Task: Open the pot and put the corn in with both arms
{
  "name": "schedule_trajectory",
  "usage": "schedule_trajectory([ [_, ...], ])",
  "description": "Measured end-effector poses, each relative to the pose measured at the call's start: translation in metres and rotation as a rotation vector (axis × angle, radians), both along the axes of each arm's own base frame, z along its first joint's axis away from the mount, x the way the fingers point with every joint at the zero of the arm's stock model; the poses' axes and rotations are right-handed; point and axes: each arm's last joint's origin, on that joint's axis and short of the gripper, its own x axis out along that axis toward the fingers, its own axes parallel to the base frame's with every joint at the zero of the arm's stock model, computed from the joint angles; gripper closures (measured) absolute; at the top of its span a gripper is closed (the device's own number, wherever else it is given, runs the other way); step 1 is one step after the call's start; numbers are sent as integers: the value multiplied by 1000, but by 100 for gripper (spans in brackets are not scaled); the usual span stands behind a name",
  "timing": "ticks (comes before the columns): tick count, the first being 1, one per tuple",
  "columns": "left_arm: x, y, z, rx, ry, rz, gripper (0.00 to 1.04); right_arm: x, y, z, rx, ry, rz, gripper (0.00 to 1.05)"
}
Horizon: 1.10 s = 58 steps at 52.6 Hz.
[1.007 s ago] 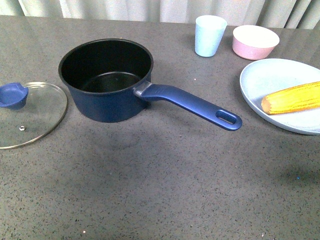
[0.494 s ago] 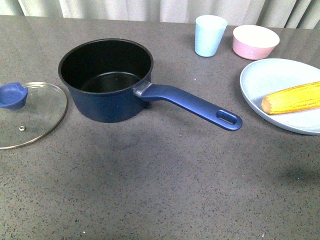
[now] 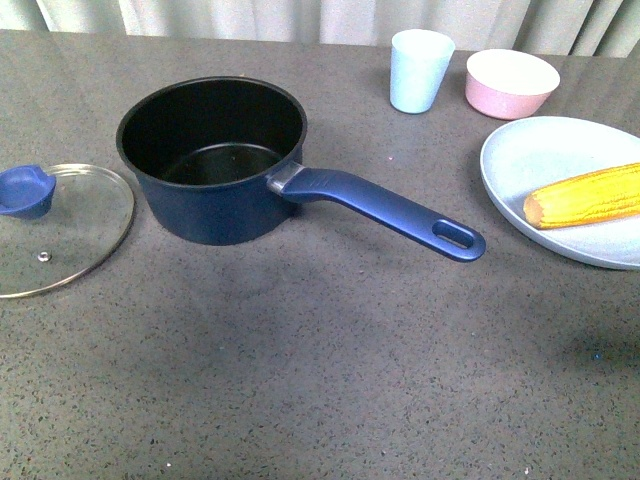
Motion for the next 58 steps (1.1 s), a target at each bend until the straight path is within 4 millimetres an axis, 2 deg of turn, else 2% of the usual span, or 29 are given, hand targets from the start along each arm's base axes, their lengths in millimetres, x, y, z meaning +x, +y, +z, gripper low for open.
schedule_trajectory([
  [5, 0, 0, 0, 0, 0, 0, 9, 31, -12, 16, -61, -21, -4, 9],
  [10, 0, 0, 0, 0, 0, 0, 9, 62, -20, 22, -47, 13, -13, 9],
  [16, 0, 0, 0, 0, 0, 0, 9, 108, -24, 16, 61, 126, -57, 9],
  [21, 0, 0, 0, 0, 0, 0, 9, 141, -19, 12, 124, 184, -87, 9],
  [24, 0, 0, 0, 0, 0, 0, 9, 167, -15, 10, 223, 236, -125, 9],
  [28, 0, 0, 0, 0, 0, 0, 9, 189, -11, 7, 306, 269, -177, 9],
  [34, 0, 0, 0, 0, 0, 0, 9, 212, -1, -2, 408, 337, -234, 9],
  [40, 0, 0, 0, 0, 0, 0, 9, 225, 10, -15, 468, 401, -291, 9],
  [58, 0, 0, 0, 0, 0, 0, 9, 237, 24, -38, 556, 486, -391, 9],
])
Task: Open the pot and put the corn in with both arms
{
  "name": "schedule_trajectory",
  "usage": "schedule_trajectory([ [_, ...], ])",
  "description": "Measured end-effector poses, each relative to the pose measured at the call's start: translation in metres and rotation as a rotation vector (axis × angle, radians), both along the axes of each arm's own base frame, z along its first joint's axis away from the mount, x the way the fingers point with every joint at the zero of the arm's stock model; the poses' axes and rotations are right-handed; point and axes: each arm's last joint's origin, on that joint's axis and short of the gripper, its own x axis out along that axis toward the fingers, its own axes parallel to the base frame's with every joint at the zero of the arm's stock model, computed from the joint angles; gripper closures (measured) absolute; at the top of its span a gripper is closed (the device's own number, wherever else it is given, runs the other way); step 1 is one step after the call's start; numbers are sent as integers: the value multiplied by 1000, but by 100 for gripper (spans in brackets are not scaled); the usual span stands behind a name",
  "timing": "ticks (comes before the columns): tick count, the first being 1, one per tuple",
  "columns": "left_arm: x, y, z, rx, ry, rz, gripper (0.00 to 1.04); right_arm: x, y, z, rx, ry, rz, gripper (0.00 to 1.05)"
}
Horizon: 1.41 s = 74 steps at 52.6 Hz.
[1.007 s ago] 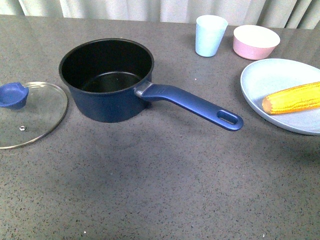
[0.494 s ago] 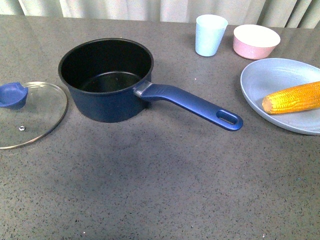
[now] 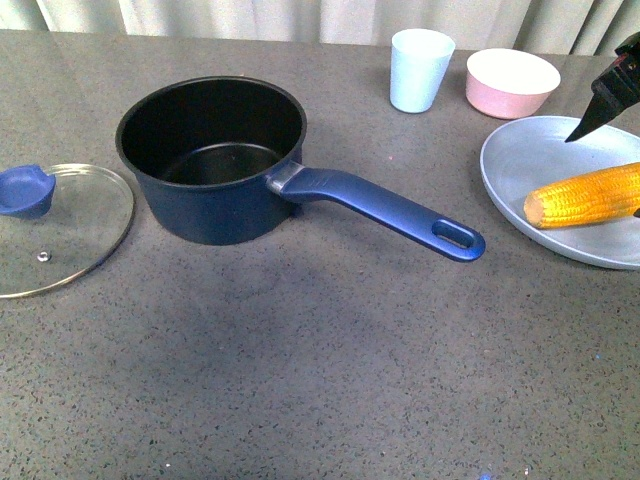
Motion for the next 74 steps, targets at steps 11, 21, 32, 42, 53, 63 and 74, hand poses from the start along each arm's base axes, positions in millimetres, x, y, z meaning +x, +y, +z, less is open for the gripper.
schedule_trajectory([
  [11, 0, 0, 0, 0, 0, 0, 9, 9, 1, -11, 11, 22, -33, 9],
  [21, 0, 0, 0, 0, 0, 0, 9, 23, 1, -20, 8, 38, -52, 9],
  [32, 0, 0, 0, 0, 0, 0, 9, 33, 2, -21, -2, 54, -57, 9],
  [42, 0, 0, 0, 0, 0, 0, 9, 34, 3, -23, -5, 67, -57, 9],
  [53, 0, 0, 0, 0, 0, 0, 9, 34, 5, -26, -4, 88, -56, 9],
  [63, 0, 0, 0, 0, 0, 0, 9, 33, 5, -27, -8, 101, -64, 15],
  [74, 0, 0, 0, 0, 0, 0, 9, 30, 6, -30, -7, 119, -75, 42],
])
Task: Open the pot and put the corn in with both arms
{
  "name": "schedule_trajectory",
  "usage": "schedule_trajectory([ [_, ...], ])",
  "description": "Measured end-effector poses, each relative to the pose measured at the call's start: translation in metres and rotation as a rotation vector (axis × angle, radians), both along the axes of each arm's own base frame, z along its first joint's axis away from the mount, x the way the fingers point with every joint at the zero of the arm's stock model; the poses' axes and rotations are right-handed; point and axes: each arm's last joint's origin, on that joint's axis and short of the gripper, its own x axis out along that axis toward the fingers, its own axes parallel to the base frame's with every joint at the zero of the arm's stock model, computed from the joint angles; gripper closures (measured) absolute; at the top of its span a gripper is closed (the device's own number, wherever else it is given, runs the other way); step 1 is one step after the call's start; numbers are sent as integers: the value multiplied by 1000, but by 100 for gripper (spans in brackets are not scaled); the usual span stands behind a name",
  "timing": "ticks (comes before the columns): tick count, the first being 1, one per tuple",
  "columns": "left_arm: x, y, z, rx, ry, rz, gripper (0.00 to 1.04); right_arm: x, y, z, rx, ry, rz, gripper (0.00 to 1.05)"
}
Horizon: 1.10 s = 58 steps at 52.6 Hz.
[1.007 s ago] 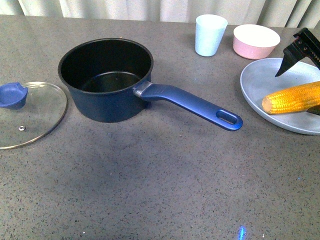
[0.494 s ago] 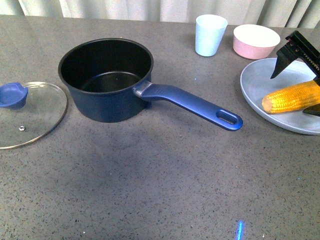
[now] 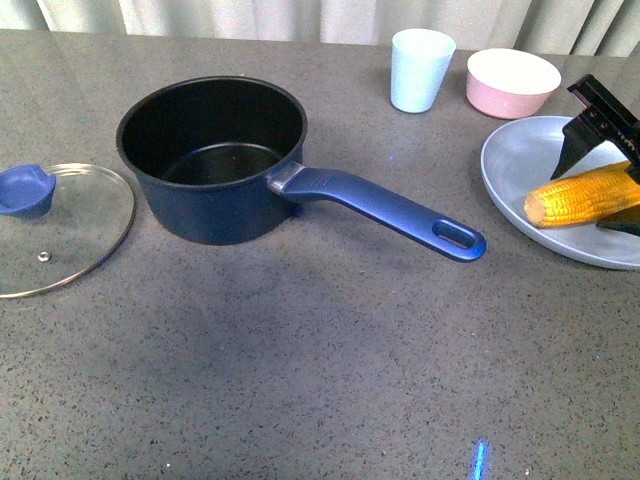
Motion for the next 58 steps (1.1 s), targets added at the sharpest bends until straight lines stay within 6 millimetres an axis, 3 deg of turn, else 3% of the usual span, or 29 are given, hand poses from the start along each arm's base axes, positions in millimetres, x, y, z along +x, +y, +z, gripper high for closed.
schedule_trajectory([
  [14, 0, 0, 0, 0, 0, -1, 9, -3, 1, -2, 6, 15, -6, 74],
  [23, 0, 0, 0, 0, 0, 0, 9, -5, 0, 0, 12, 15, -10, 87],
  [31, 0, 0, 0, 0, 0, 0, 9, -12, -3, 6, 26, 4, -9, 91],
  [39, 0, 0, 0, 0, 0, -1, 9, -21, -6, 26, 47, -46, -1, 93],
  [45, 0, 0, 0, 0, 0, -1, 9, -28, -6, 60, 44, -146, 24, 94],
  [49, 0, 0, 0, 0, 0, 0, 9, -31, 9, 84, 48, -221, 106, 95],
  [58, 0, 0, 0, 0, 0, -1, 9, -19, 60, 106, 55, -311, 349, 95],
])
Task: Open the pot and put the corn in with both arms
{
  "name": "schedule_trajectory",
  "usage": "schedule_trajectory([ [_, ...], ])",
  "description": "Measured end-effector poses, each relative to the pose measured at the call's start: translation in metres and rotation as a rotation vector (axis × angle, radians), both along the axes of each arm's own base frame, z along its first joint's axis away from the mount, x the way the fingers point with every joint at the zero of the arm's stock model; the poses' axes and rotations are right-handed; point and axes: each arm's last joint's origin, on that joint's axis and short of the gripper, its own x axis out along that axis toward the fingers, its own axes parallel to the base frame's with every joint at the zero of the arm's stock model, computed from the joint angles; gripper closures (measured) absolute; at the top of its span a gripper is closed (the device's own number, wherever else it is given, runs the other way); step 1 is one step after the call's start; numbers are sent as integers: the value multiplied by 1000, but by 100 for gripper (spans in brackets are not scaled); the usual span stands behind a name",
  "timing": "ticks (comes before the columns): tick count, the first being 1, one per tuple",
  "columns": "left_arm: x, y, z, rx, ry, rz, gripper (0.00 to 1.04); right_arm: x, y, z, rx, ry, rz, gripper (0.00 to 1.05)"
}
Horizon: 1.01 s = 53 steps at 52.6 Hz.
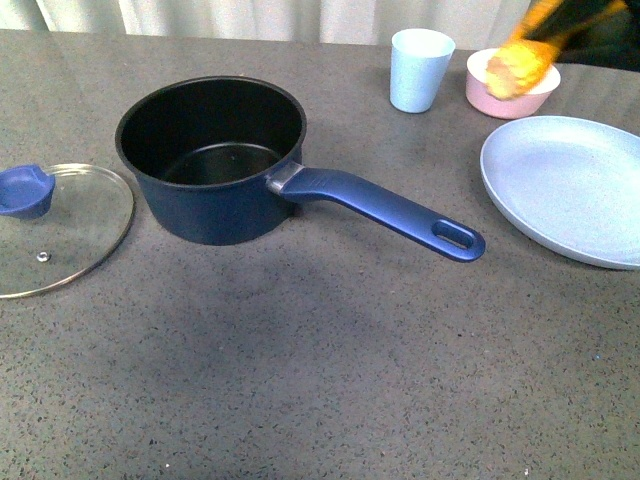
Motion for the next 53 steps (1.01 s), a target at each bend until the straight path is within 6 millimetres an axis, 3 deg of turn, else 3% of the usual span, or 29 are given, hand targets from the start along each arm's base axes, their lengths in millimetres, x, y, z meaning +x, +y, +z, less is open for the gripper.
schedule_trajectory([
  [13, 0, 0, 0, 0, 0, 1, 9, 30, 71, 8, -94, -74, 315, 96],
  [26, 0, 0, 0, 0, 0, 0, 9, 58, 130, -7, -203, -102, 548, 97],
  [35, 0, 0, 0, 0, 0, 0, 9, 48, 172, -16, -208, -109, 673, 97],
  [47, 0, 0, 0, 0, 0, 1, 9, 39, 198, -25, -211, -97, 730, 96],
  [53, 0, 0, 0, 0, 0, 0, 9, 37, 204, -35, -221, -79, 742, 84],
])
